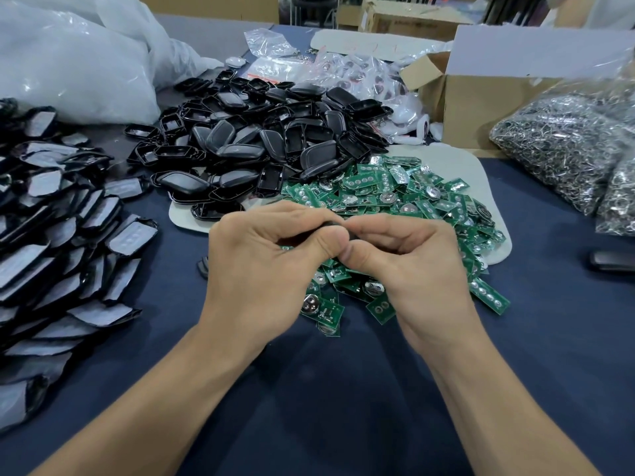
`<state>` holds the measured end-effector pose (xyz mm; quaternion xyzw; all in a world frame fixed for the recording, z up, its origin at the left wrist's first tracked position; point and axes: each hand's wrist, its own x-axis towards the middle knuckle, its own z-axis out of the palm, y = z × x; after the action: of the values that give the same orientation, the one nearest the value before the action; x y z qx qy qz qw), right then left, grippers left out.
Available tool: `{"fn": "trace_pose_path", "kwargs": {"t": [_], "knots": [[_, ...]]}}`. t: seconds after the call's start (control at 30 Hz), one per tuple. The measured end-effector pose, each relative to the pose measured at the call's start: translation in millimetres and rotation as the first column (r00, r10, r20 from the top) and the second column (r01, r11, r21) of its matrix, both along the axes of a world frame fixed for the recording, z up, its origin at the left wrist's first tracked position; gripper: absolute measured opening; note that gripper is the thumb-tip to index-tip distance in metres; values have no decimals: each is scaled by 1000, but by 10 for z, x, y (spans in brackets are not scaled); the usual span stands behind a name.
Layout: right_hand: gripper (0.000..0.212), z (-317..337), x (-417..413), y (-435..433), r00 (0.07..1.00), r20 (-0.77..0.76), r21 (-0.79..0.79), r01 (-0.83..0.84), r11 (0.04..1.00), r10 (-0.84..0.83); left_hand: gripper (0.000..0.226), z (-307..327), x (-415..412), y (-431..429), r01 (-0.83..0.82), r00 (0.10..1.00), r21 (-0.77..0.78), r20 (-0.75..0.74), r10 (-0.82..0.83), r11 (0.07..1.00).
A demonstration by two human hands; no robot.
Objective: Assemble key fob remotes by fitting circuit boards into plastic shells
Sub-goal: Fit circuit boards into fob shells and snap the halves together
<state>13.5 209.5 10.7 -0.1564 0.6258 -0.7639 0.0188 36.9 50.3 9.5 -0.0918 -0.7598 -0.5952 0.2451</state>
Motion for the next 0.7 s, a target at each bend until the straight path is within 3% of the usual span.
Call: {"fn": "trace_pose_path", "kwargs": {"t": [0.13,0.33,0.47,0.7], "knots": [[18,19,-13,-8,1000,24,7,2,1000,-2,15,8,-14,-21,26,999,24,44,-27,999],[36,44,-84,97,1000,-24,107,-2,994,5,24,64,-70,-86,132,974,256,147,-174,958],[34,50,-109,144,992,-95,147,95,984,-82,25,61,-108,-135,144,943,385,227,-245,911],[36,52,-93,121,960,-190,144,234,962,-205,34,45,-119,-141,67,962,183,250,-112,981]]}}
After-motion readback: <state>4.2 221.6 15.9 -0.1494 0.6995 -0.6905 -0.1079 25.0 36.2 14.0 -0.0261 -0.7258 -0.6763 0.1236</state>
